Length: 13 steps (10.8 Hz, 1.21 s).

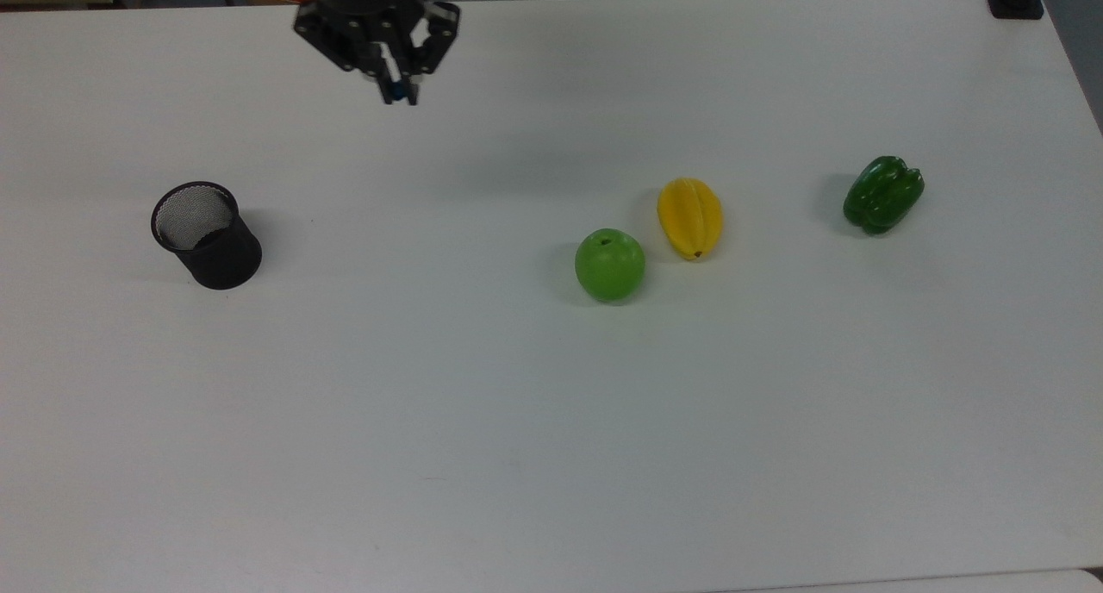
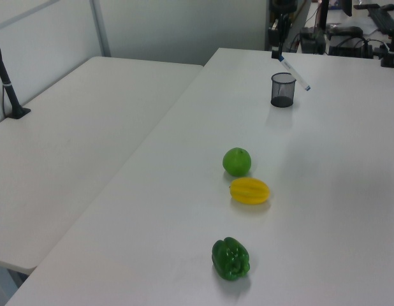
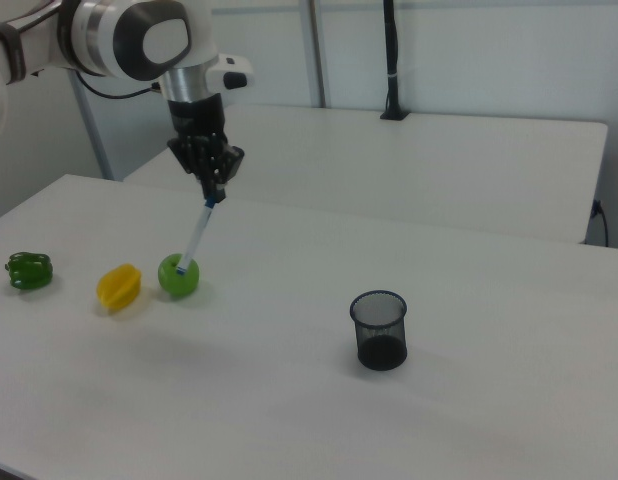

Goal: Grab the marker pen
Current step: 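Carry the marker across the table toward the green apple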

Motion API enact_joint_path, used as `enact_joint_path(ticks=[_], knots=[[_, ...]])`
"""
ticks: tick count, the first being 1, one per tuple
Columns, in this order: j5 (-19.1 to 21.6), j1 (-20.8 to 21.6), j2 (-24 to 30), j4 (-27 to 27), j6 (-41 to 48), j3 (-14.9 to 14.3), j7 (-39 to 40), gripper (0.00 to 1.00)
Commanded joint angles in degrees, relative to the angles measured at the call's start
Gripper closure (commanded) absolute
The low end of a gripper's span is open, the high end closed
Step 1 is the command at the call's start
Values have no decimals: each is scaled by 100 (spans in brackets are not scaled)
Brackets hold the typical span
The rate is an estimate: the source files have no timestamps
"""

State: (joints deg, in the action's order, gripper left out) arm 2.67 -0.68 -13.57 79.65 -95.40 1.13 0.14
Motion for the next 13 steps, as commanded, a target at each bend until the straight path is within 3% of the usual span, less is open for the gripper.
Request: enact_joint_path(ticks=[1, 5, 10, 13], knots=[[129, 489, -75, 164, 250, -60, -224, 100], [41, 911, -654, 288, 127, -69, -277, 100], [-20, 1105, -840, 815, -996, -69, -312, 100], [-284, 1149, -1033, 1007, -1523, -69, -725, 100]])
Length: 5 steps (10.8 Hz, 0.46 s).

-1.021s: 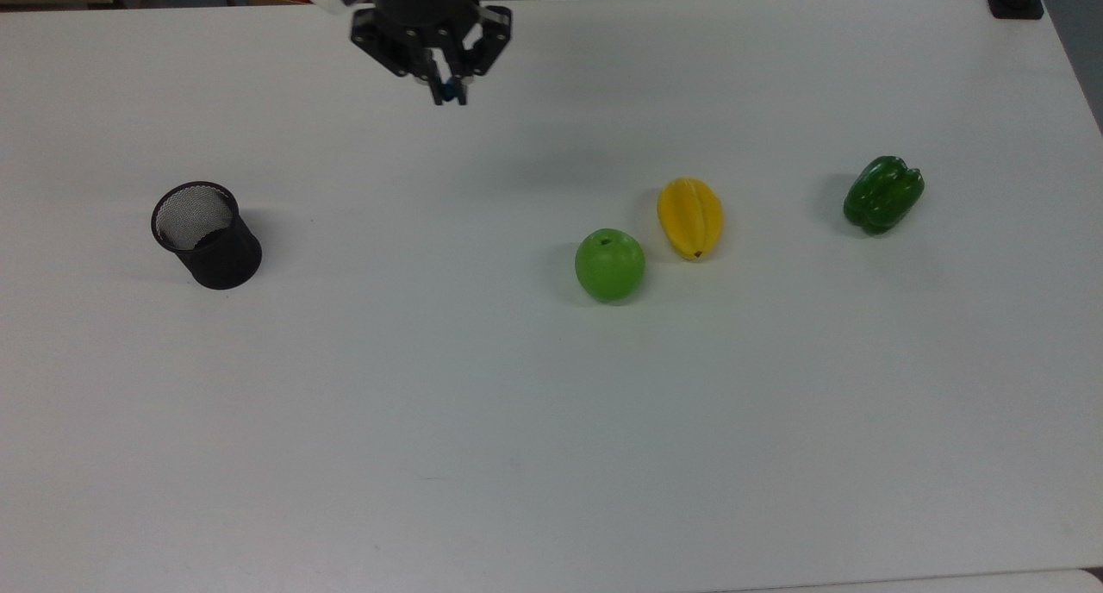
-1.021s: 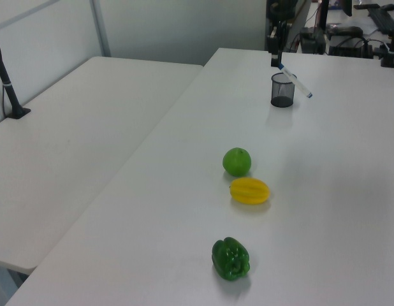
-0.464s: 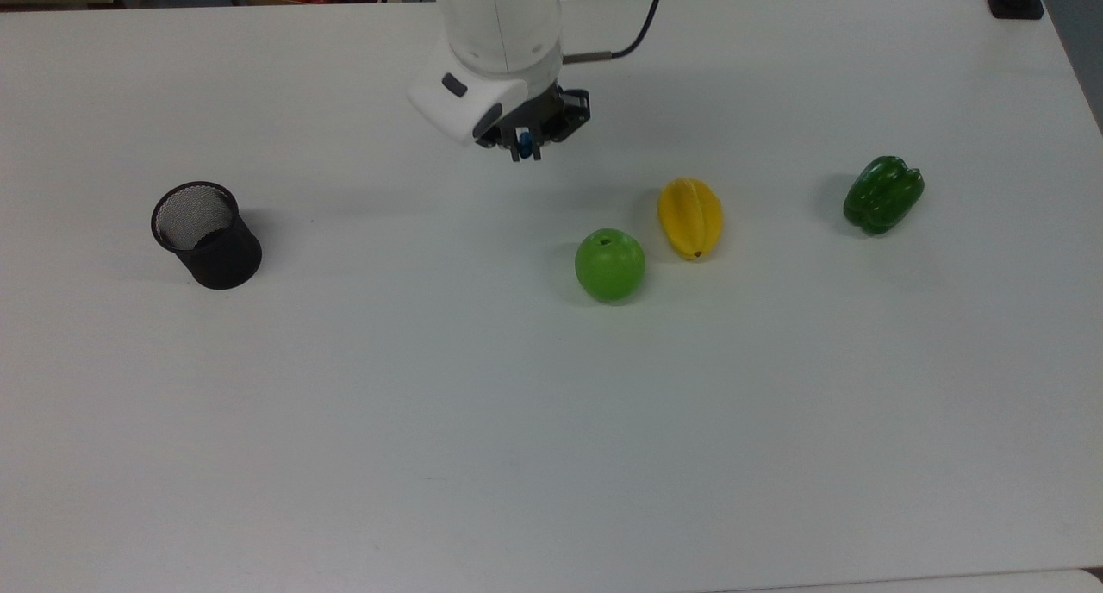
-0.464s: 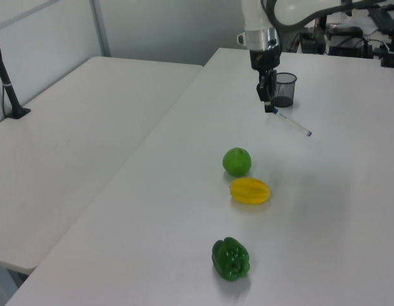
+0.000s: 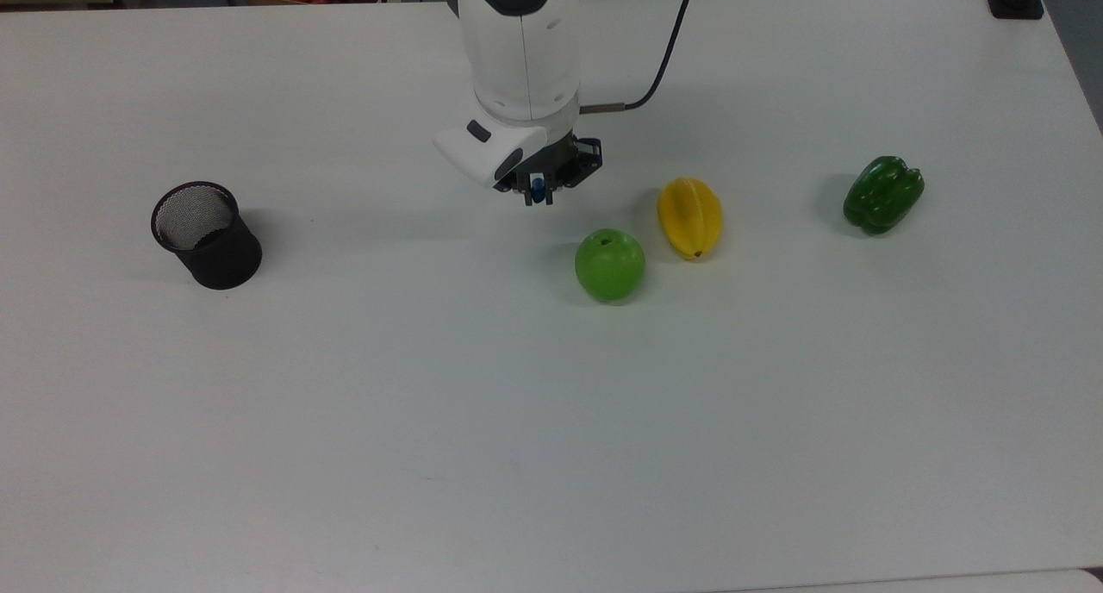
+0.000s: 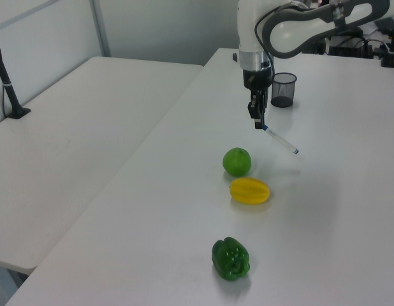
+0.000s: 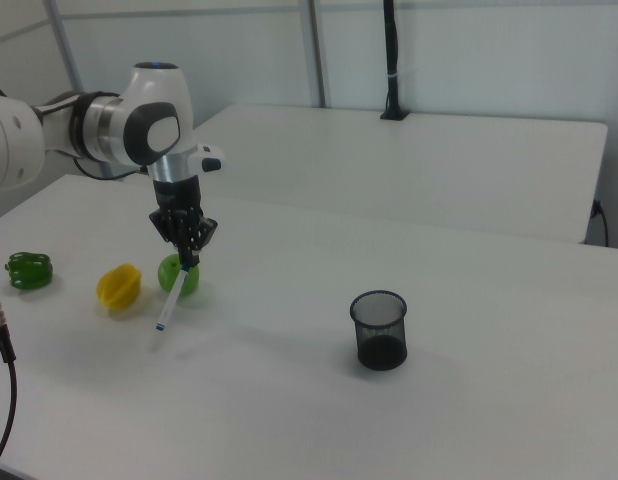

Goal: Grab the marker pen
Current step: 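Carry the marker across the table toward the green apple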

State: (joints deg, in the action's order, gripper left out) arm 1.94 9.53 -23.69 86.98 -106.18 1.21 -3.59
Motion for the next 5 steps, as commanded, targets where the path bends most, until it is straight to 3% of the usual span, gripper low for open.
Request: enact_joint_path(ticks=[1, 5], knots=[[-229, 154, -13, 485, -726, -77, -431, 100], [-483, 172, -39, 882, -1509, -77, -590, 100]])
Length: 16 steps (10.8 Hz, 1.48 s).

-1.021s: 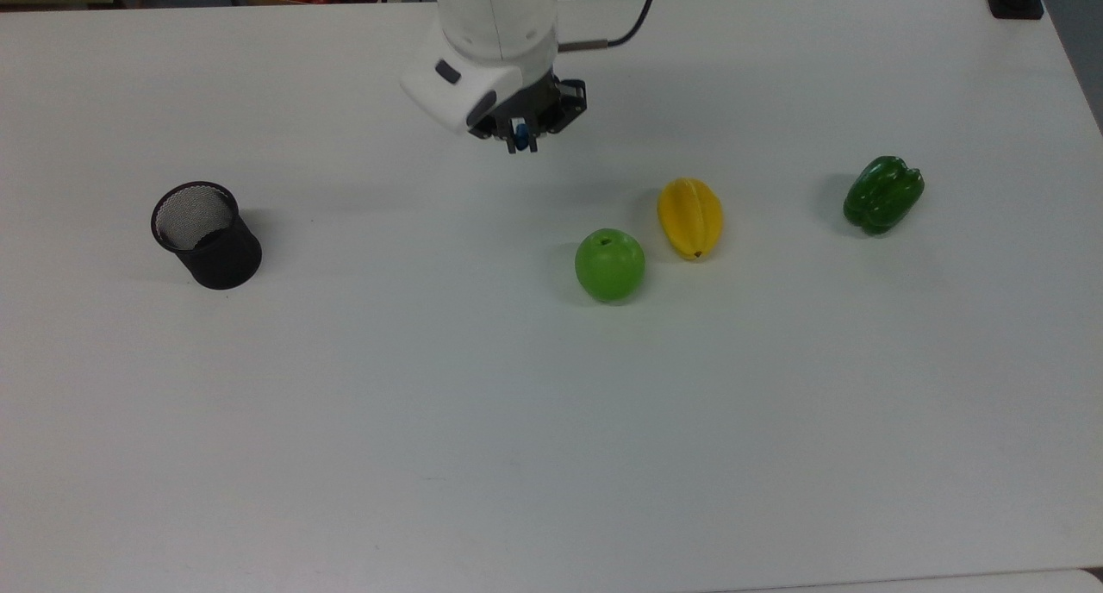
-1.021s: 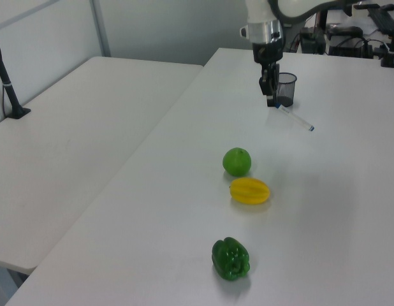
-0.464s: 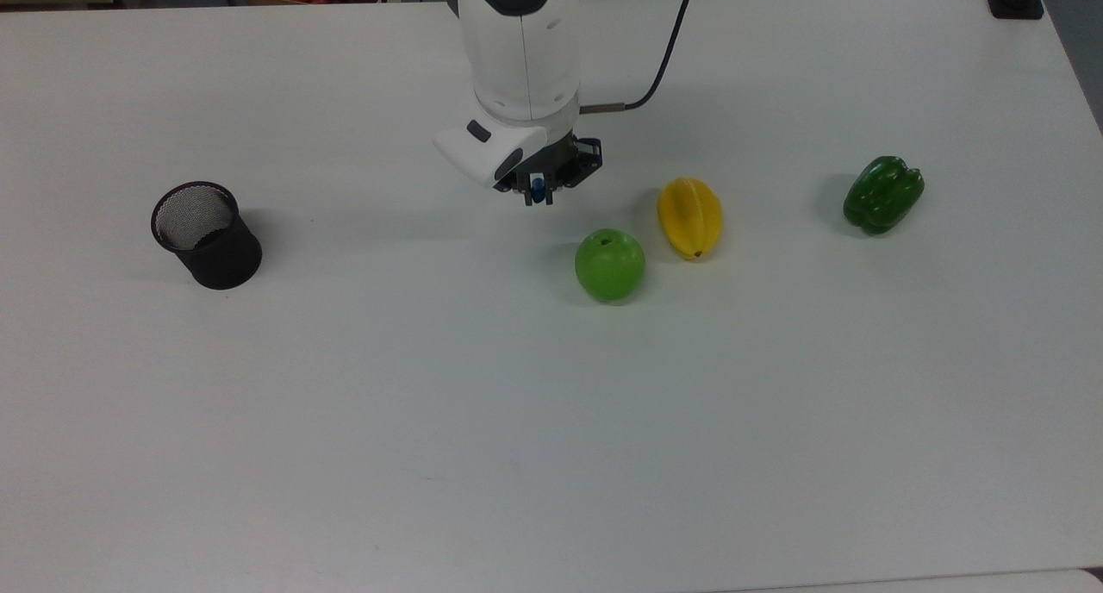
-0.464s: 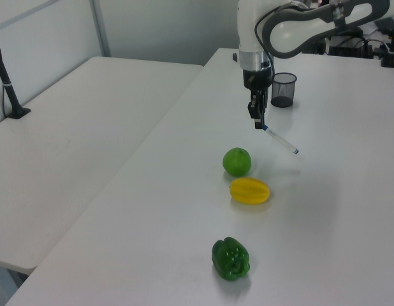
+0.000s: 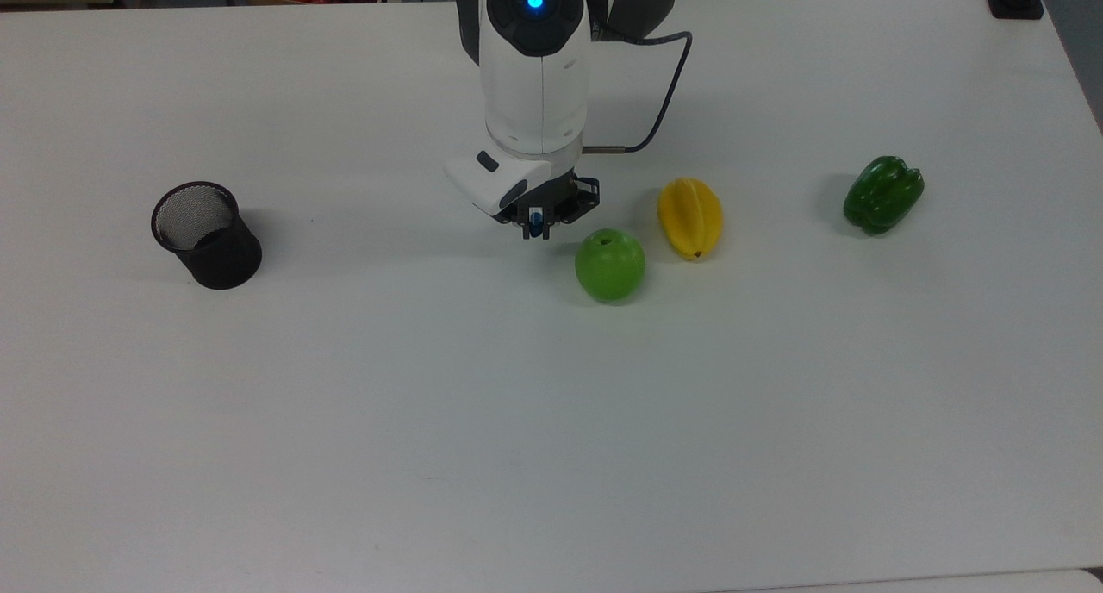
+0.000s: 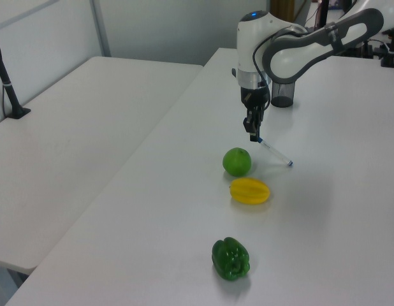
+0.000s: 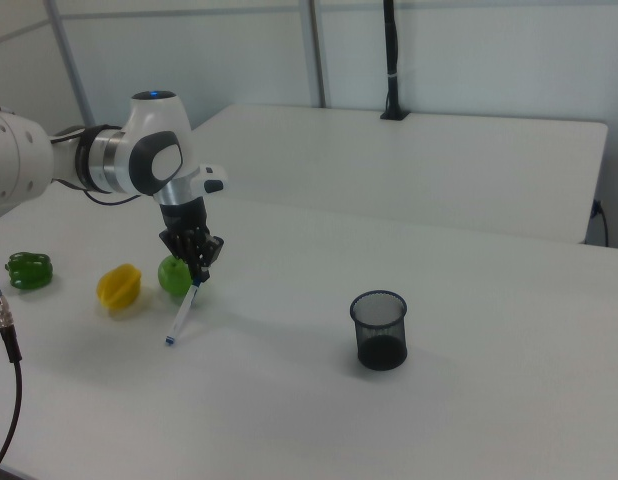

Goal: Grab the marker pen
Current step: 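Lower the marker onto the table beside the apple and open the gripper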

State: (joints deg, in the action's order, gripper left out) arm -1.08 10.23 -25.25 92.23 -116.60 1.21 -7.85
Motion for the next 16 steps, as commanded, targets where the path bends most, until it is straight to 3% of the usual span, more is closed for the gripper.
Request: enact_joint_path(ticks=[1, 8, 9, 10, 14, 15, 16], knots=[[-208, 146, 56, 418, -609, -77, -164, 100], [-568, 217, -226, 445, -970, -104, -226, 100], [-568, 216, -226, 445, -970, -104, -199, 95], [-568, 208, -226, 437, -962, -95, -199, 86], [-560, 208, -217, 402, -953, -104, -243, 13], [-560, 208, -200, 384, -935, -104, -243, 2], [-560, 199, -156, 375, -892, -130, -243, 0]])
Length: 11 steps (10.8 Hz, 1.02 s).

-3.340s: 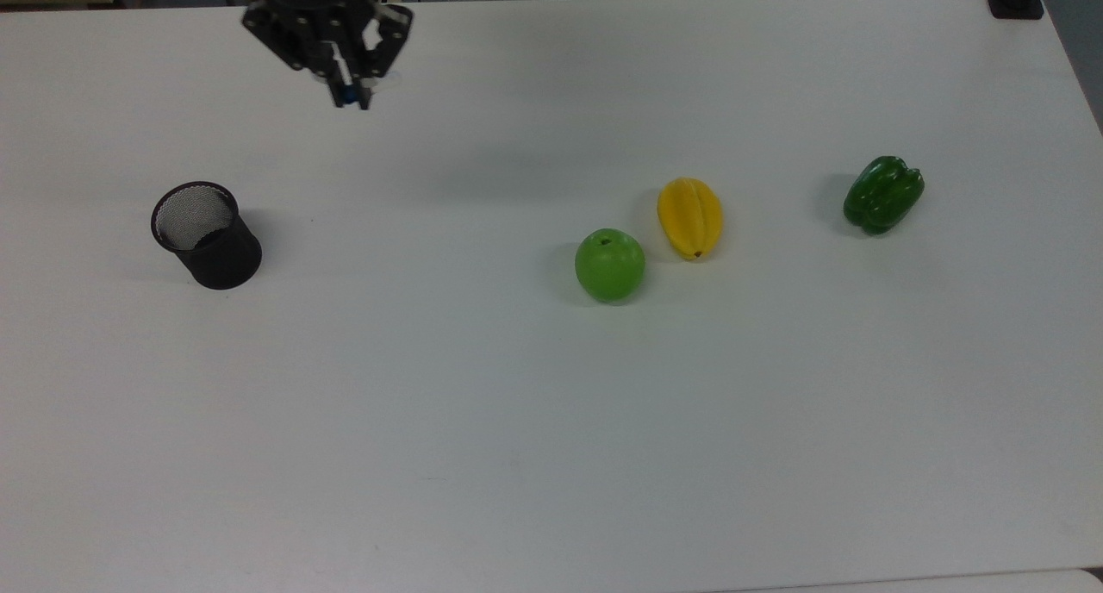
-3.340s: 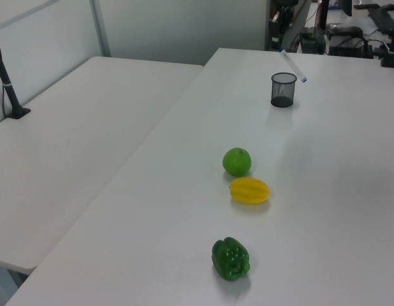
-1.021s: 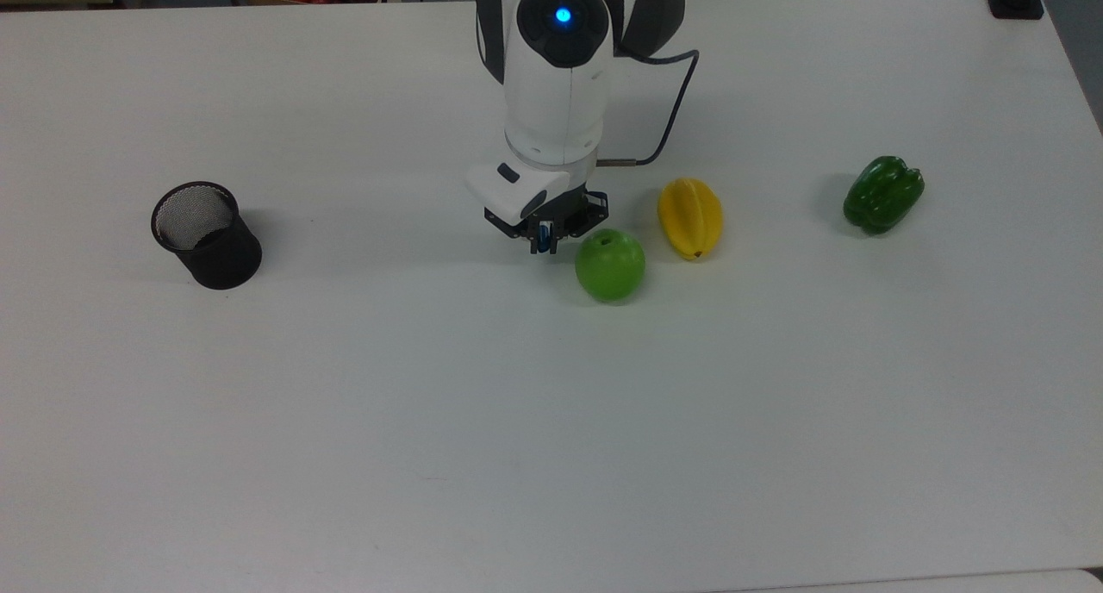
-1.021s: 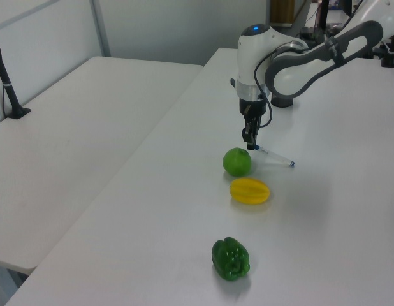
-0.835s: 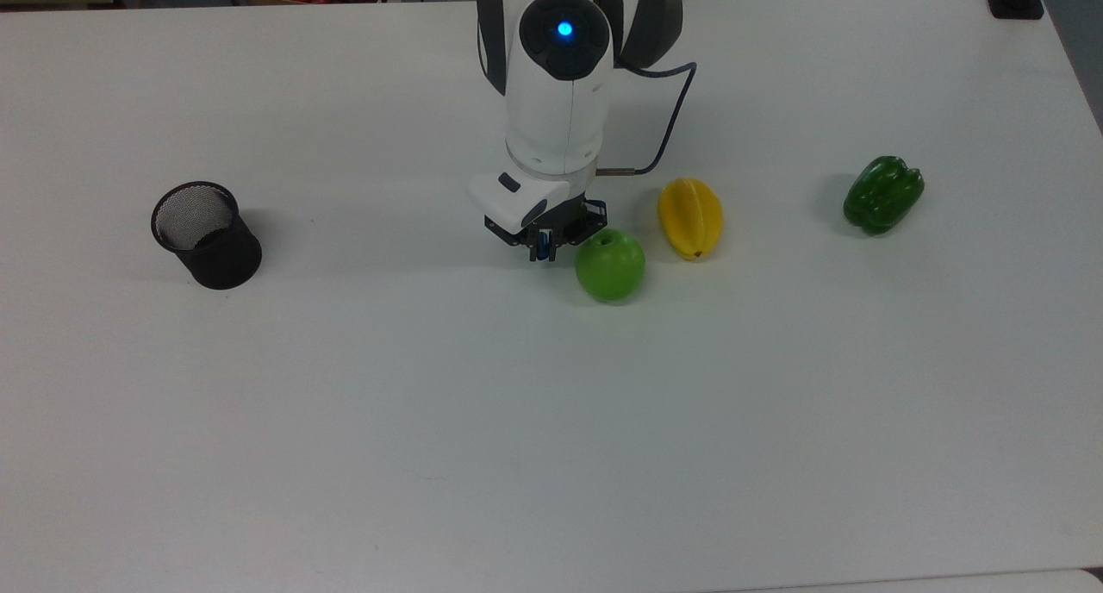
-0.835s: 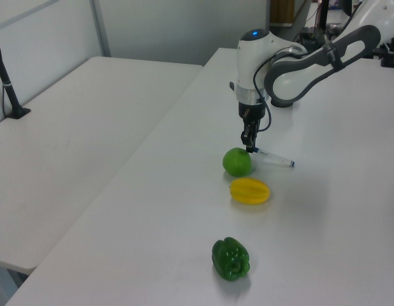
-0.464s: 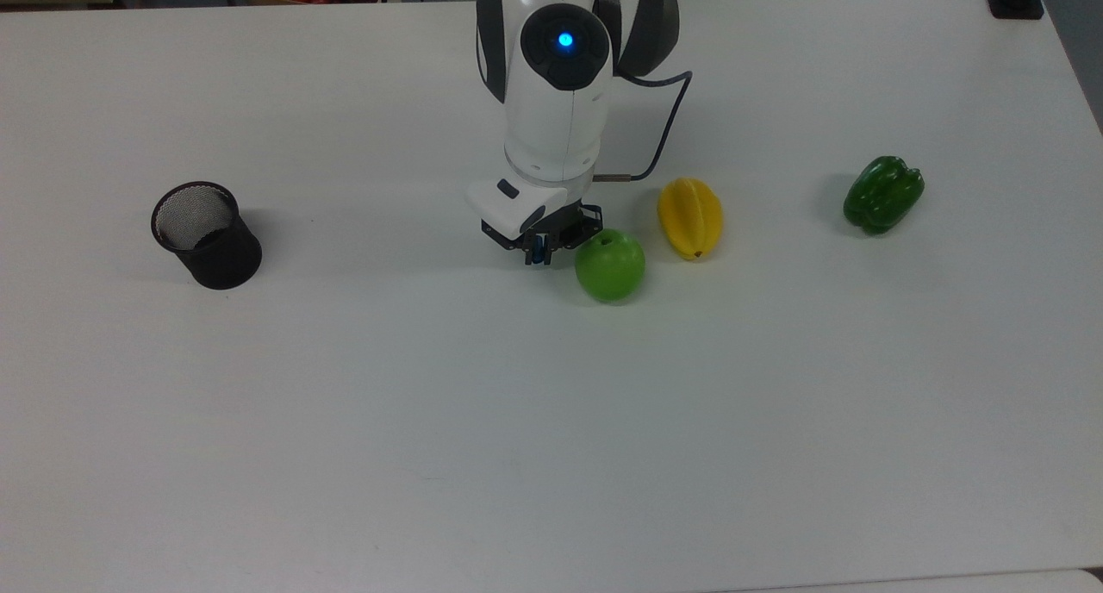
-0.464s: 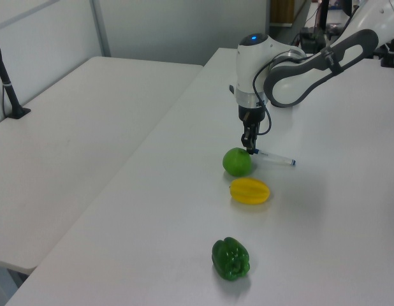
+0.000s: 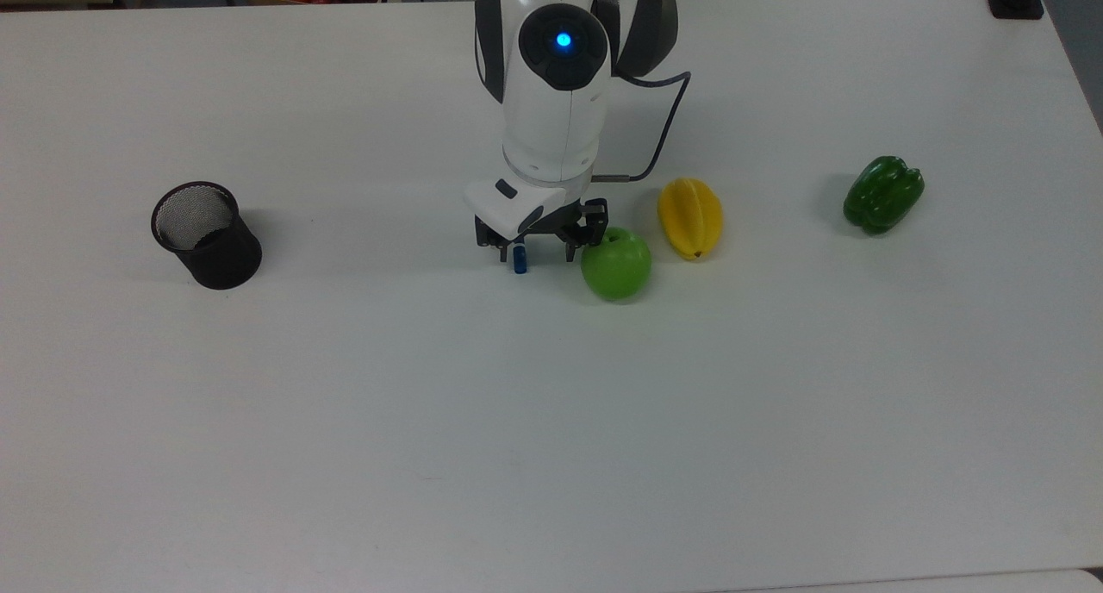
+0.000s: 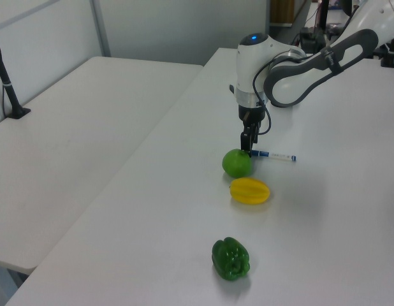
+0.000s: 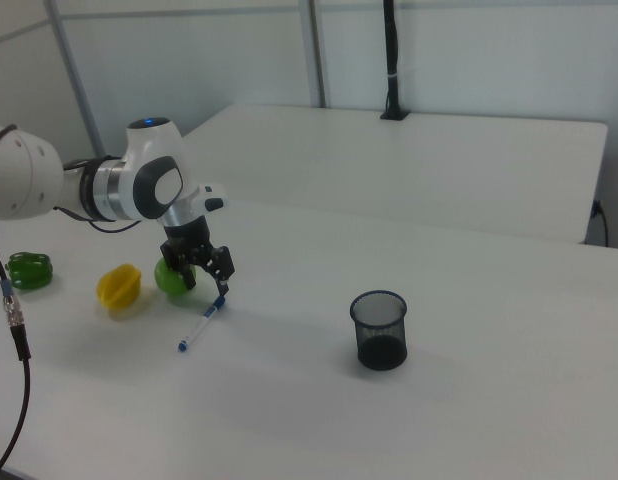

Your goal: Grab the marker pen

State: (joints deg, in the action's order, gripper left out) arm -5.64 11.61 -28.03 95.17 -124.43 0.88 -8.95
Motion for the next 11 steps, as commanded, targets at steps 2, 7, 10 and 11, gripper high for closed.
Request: enact_joint_path(ticks=[2, 7, 10, 11], knots=[[-95, 35, 350, 80, -3, -106, -133, 0], [-16, -264, 1184, -254, 1419, -106, -150, 0], [19, -273, 1869, -254, 2157, -106, -116, 0], [28, -264, 2080, -254, 2369, -97, -133, 0]])
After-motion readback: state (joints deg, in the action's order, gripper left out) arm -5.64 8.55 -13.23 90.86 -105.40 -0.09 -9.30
